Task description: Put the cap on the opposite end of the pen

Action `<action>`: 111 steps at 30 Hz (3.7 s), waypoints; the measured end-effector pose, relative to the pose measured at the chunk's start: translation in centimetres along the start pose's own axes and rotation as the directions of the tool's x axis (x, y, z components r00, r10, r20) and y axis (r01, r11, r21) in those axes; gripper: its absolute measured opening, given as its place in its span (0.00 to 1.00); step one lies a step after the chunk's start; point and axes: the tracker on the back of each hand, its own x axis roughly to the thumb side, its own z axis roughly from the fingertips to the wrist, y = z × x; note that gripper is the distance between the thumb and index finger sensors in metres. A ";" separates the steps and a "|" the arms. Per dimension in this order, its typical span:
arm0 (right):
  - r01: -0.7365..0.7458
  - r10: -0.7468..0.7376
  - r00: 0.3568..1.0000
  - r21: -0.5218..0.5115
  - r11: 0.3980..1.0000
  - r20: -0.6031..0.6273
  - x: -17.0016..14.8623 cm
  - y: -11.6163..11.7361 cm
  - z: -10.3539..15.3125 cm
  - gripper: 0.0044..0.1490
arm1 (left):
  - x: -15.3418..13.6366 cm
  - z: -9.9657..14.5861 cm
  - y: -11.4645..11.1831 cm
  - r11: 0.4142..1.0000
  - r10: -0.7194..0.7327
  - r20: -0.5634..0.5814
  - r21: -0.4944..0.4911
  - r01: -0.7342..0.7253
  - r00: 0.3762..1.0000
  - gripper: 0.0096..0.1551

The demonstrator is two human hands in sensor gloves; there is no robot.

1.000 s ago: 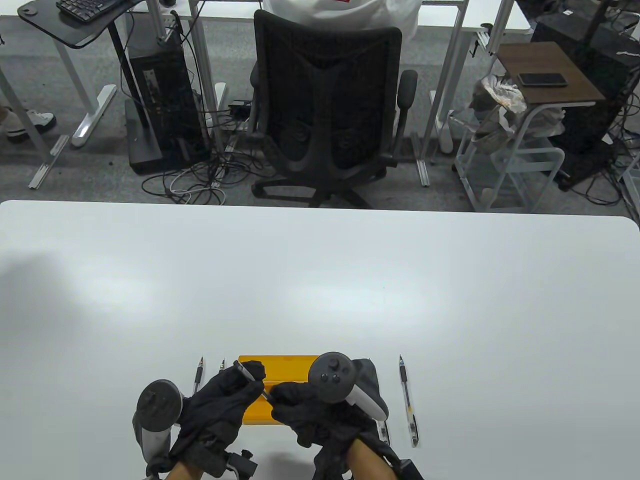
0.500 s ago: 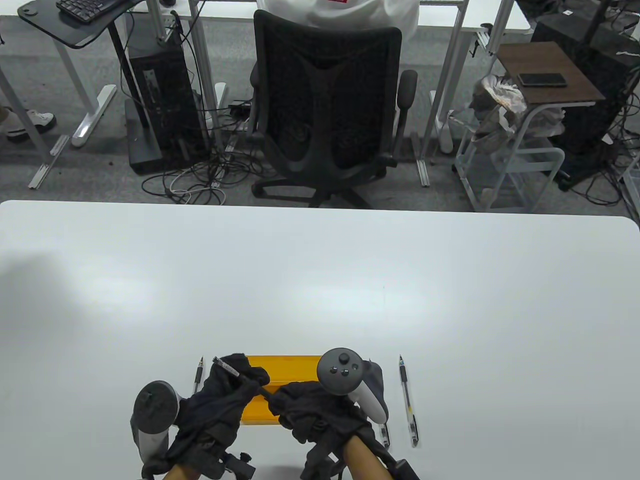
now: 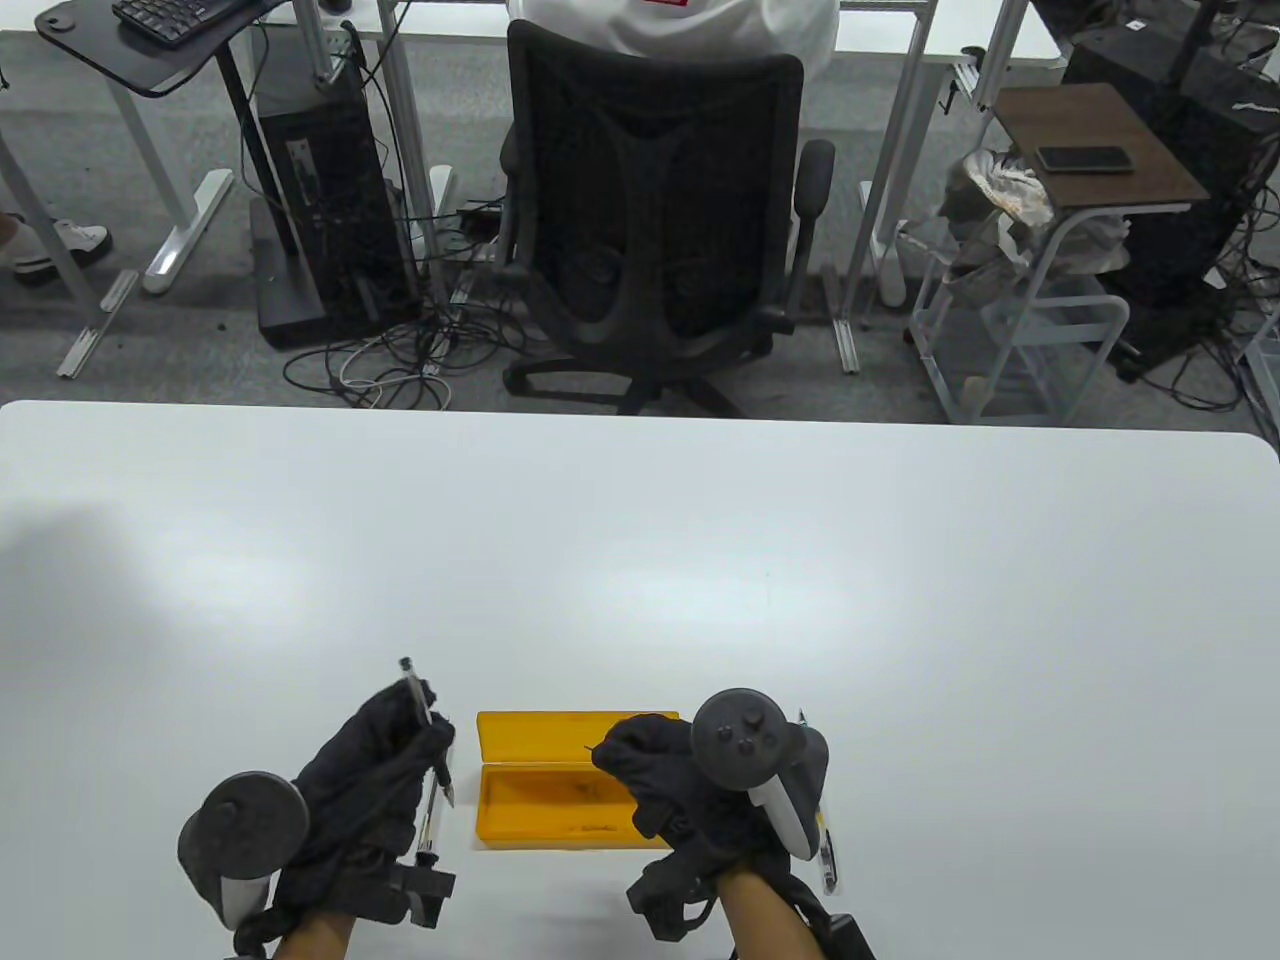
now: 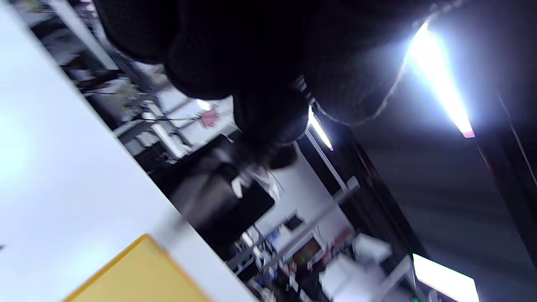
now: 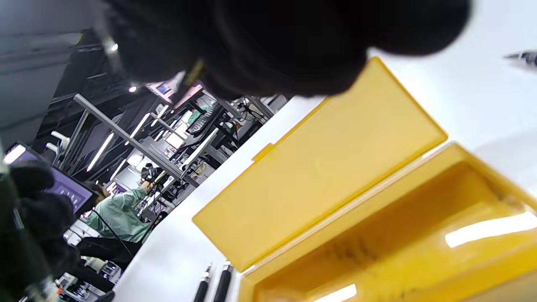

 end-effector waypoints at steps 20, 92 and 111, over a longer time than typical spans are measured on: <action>0.066 -0.077 0.987 0.079 0.995 0.139 0.9 1.3 0.3 0.29 | 4.3 0.7 -3.7 0.860 -0.430 0.351 -0.120 0.496 0.832 0.25; -0.193 0.179 0.975 0.109 0.975 0.129 1.6 3.1 0.5 0.32 | -3.2 -2.5 3.5 0.811 -0.580 -0.290 -0.293 0.507 0.761 0.29; -0.224 0.211 0.972 0.141 0.964 0.104 0.9 3.2 0.3 0.33 | -9.4 -1.9 -2.6 0.453 -0.880 -0.211 -0.643 0.617 0.426 0.31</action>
